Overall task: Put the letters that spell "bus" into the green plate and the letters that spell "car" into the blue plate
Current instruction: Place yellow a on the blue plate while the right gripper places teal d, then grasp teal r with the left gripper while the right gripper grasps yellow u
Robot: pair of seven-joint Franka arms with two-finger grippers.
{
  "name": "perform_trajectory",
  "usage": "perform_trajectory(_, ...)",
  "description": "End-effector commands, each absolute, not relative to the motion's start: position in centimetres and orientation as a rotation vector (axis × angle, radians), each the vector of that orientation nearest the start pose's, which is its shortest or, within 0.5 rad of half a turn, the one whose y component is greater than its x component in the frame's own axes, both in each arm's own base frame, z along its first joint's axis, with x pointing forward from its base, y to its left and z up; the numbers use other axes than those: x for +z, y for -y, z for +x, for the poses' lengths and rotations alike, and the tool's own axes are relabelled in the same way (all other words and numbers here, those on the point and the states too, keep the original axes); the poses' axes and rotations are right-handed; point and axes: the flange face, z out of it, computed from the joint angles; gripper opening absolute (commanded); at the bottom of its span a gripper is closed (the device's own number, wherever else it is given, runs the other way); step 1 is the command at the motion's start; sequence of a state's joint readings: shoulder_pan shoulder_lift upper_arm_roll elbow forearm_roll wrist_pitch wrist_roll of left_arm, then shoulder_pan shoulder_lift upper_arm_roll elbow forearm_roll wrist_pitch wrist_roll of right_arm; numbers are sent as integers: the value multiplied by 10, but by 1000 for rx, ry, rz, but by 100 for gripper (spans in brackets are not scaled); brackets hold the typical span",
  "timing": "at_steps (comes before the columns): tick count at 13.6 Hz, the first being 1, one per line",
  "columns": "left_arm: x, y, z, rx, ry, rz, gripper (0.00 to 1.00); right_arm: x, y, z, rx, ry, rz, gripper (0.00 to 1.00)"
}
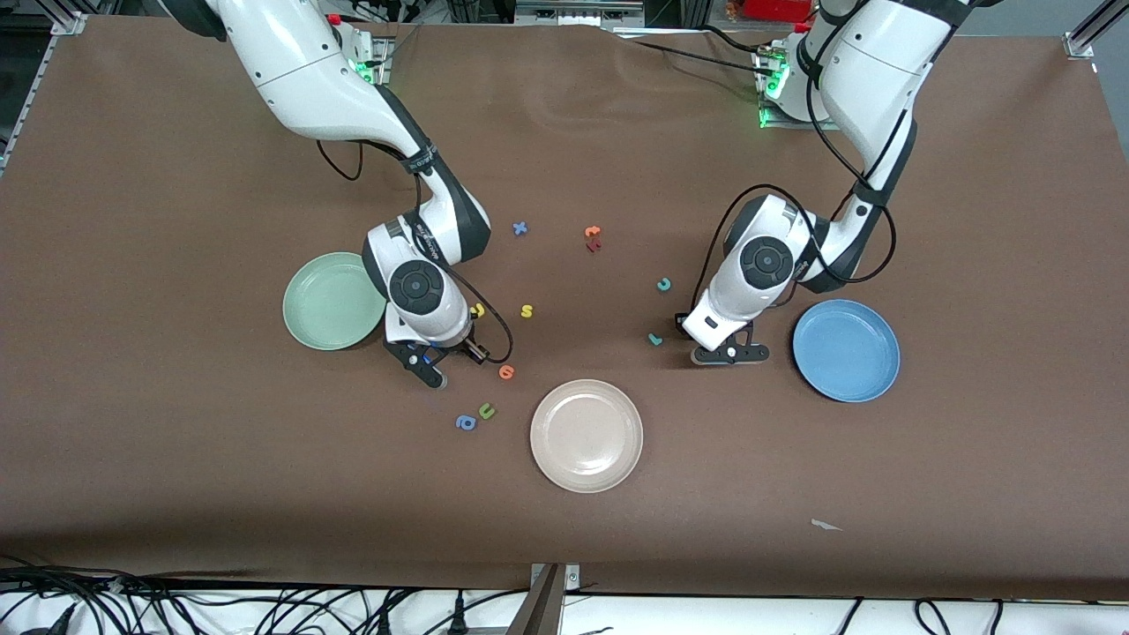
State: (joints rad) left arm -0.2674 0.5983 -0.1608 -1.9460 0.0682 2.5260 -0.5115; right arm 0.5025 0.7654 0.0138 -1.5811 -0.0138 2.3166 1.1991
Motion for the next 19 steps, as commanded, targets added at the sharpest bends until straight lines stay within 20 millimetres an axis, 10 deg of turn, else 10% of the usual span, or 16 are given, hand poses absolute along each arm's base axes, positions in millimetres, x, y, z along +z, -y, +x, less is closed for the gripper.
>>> perform_trajectory(1,158,254,561,74,82,-3154,27,217,-334,615,15,-954,-3037,12)
perform_trajectory(7,227,206,618,188,39,-3080,25,262,-232,620,206,-785,-3238,12)
perform_trajectory(12,241,94,644,244,-160,-3058,25,241,-164,603,339,-732,-3293,12)
perform_trajectory(16,230,45,648,255,-289,-2950,26,201,-137,585,438,-762,-3301,15)
perform_trajectory(17,227,38,648,261,-355,-2916,42,197,-135,583,441,-765,-3301,32)
perform_trajectory(18,223,34,648,270,-420,-2886,93,191,-133,581,463,-771,-3305,85)
perform_trajectory(19,223,42,649,265,-419,-2888,100,194,-135,582,463,-782,-3303,100)
